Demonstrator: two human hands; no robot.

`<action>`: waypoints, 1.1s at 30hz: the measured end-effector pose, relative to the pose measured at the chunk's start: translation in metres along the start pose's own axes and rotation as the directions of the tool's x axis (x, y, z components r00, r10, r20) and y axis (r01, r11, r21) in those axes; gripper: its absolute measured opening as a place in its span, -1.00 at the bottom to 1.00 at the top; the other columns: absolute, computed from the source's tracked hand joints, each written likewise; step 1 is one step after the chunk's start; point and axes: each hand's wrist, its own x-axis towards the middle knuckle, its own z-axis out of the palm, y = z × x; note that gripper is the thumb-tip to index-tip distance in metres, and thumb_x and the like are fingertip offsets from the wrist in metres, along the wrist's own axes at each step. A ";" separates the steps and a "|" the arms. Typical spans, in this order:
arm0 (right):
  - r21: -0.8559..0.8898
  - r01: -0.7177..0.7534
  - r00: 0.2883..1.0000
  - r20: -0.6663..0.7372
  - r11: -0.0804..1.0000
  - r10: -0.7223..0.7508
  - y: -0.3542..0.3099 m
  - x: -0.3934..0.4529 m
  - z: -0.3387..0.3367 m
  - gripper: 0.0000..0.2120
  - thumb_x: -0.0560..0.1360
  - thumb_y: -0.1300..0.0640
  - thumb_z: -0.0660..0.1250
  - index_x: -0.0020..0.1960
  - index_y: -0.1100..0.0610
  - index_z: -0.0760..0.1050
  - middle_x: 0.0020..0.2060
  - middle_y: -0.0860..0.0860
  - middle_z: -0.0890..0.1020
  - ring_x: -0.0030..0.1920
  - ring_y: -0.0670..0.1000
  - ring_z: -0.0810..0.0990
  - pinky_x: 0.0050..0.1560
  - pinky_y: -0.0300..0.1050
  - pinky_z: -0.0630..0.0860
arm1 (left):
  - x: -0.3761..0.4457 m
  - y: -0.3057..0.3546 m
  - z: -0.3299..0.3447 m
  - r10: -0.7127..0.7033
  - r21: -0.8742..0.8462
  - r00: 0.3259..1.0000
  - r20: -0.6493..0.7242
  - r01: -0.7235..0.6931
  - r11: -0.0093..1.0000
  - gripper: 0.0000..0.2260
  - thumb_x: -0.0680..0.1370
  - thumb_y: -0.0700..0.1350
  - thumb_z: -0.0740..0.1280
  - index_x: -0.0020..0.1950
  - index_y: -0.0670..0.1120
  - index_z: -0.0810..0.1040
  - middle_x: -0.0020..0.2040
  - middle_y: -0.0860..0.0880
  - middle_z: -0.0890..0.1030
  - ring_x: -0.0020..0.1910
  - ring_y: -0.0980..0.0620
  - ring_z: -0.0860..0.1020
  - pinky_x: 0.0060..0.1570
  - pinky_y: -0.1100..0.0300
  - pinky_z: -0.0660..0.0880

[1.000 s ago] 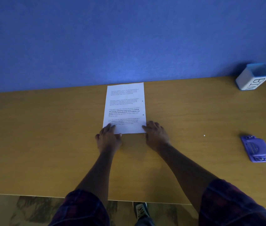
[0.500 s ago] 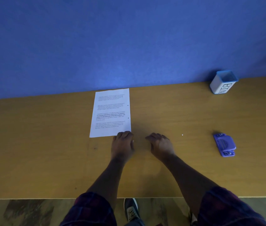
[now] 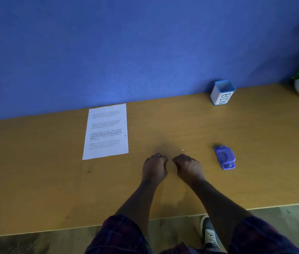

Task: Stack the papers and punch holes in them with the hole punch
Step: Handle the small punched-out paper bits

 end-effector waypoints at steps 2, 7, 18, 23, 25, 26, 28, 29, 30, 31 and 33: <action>0.033 -0.058 0.998 -0.018 0.998 0.059 0.008 -0.004 -0.004 -0.92 0.44 0.18 0.36 -0.10 0.06 0.61 -0.16 0.03 0.69 -0.21 0.14 0.70 -0.34 -0.01 0.63 | 0.005 0.010 0.004 -0.023 -0.030 1.000 0.019 0.024 0.999 -0.80 0.59 -0.18 0.28 0.10 -0.07 0.68 0.06 -0.04 0.64 0.02 -0.12 0.62 0.00 0.02 0.53; 0.073 -0.236 0.971 0.039 0.969 0.234 0.026 -0.009 -0.011 -0.85 0.54 0.15 0.29 0.02 0.07 0.62 0.01 0.06 0.68 -0.06 0.20 0.69 -0.13 0.04 0.62 | 0.018 0.031 0.017 -0.109 -0.122 0.992 0.068 0.117 0.986 -0.85 0.59 -0.13 0.33 0.03 -0.06 0.69 0.07 -0.05 0.64 0.05 -0.14 0.62 -0.07 0.06 0.51; 0.152 -0.374 0.926 0.112 0.915 0.360 0.048 0.014 -0.016 -0.75 0.50 0.22 0.24 0.04 0.03 0.64 0.08 0.06 0.67 0.03 0.21 0.66 -0.04 0.03 0.60 | 0.055 0.051 0.032 -0.260 -0.274 0.963 0.063 0.267 0.924 -0.80 0.59 -0.16 0.32 0.09 -0.04 0.73 0.13 -0.05 0.67 0.10 -0.11 0.63 0.01 0.08 0.58; 0.125 -0.374 0.925 0.115 0.919 0.361 0.045 0.032 -0.012 -0.77 0.57 0.11 0.22 0.08 -0.02 0.64 0.09 0.02 0.67 0.02 0.16 0.66 -0.06 0.00 0.60 | 0.071 0.046 0.038 -0.321 -0.322 0.942 0.102 0.336 0.885 -0.85 0.53 -0.11 0.44 0.05 -0.02 0.76 0.06 -0.01 0.71 0.06 -0.08 0.67 0.07 0.08 0.60; 0.126 -0.375 0.925 0.111 0.918 0.363 0.044 0.037 -0.011 -0.78 0.57 0.10 0.23 0.07 -0.03 0.65 0.06 0.02 0.67 0.00 0.17 0.67 -0.08 0.01 0.60 | 0.073 0.046 0.039 -0.333 -0.324 0.936 0.114 0.351 0.878 -0.87 0.52 -0.08 0.47 0.03 -0.01 0.77 0.03 0.01 0.73 0.02 -0.05 0.69 0.02 0.08 0.62; 0.124 -0.371 0.927 0.111 0.920 0.359 0.043 0.040 -0.010 -0.78 0.57 0.09 0.23 0.05 -0.03 0.65 0.05 0.02 0.67 -0.01 0.17 0.68 -0.08 0.01 0.61 | 0.075 0.046 0.039 -0.326 -0.323 0.939 0.113 0.345 0.881 -0.88 0.52 -0.08 0.48 0.02 -0.01 0.78 0.02 0.01 0.74 0.00 -0.04 0.69 0.00 0.10 0.62; 0.118 -0.362 0.930 0.116 0.925 0.349 0.041 0.044 -0.008 -0.80 0.56 0.08 0.23 0.00 -0.01 0.64 0.02 0.01 0.66 -0.04 0.15 0.68 -0.08 0.04 0.62 | 0.077 0.046 0.040 -0.308 -0.315 0.945 0.107 0.326 0.891 -0.89 0.52 -0.09 0.48 0.00 0.00 0.78 0.01 0.02 0.74 -0.01 -0.03 0.69 -0.04 0.16 0.58; 0.117 -0.362 0.929 0.119 0.925 0.349 0.040 0.045 -0.007 -0.81 0.55 0.07 0.24 -0.01 0.00 0.64 0.01 0.01 0.66 -0.05 0.15 0.68 -0.08 0.06 0.63 | 0.078 0.046 0.040 -0.303 -0.307 0.947 0.108 0.322 0.896 -0.89 0.51 -0.09 0.48 0.00 0.00 0.78 0.01 0.02 0.74 -0.02 -0.02 0.68 -0.06 0.18 0.56; 0.119 -0.363 0.929 0.118 0.924 0.350 0.040 0.047 -0.007 -0.81 0.55 0.07 0.24 -0.02 0.01 0.64 0.00 0.01 0.66 -0.06 0.15 0.68 -0.09 0.06 0.63 | 0.079 0.046 0.039 -0.301 -0.296 0.948 0.107 0.319 0.900 -0.89 0.51 -0.08 0.48 -0.01 0.00 0.78 0.00 0.03 0.74 -0.02 -0.02 0.68 -0.06 0.18 0.55; 0.121 -0.363 0.930 0.115 0.924 0.350 0.040 0.048 -0.007 -0.82 0.55 0.08 0.25 -0.03 0.01 0.65 0.00 0.00 0.66 -0.07 0.15 0.68 -0.09 0.05 0.63 | 0.080 0.046 0.039 -0.296 -0.286 0.949 0.106 0.314 0.905 -0.89 0.51 -0.07 0.48 -0.01 0.01 0.78 -0.01 0.02 0.75 -0.03 -0.02 0.69 -0.05 0.17 0.57; 0.114 -0.355 0.932 0.112 0.928 0.344 0.041 0.050 -0.006 -0.82 0.55 0.10 0.26 -0.02 0.00 0.65 0.00 0.00 0.65 -0.08 0.14 0.68 -0.09 0.05 0.63 | 0.083 0.045 0.038 -0.270 -0.270 0.956 0.111 0.291 0.918 -0.89 0.50 -0.06 0.48 -0.02 0.00 0.79 -0.03 0.01 0.75 -0.04 -0.04 0.69 -0.04 0.14 0.59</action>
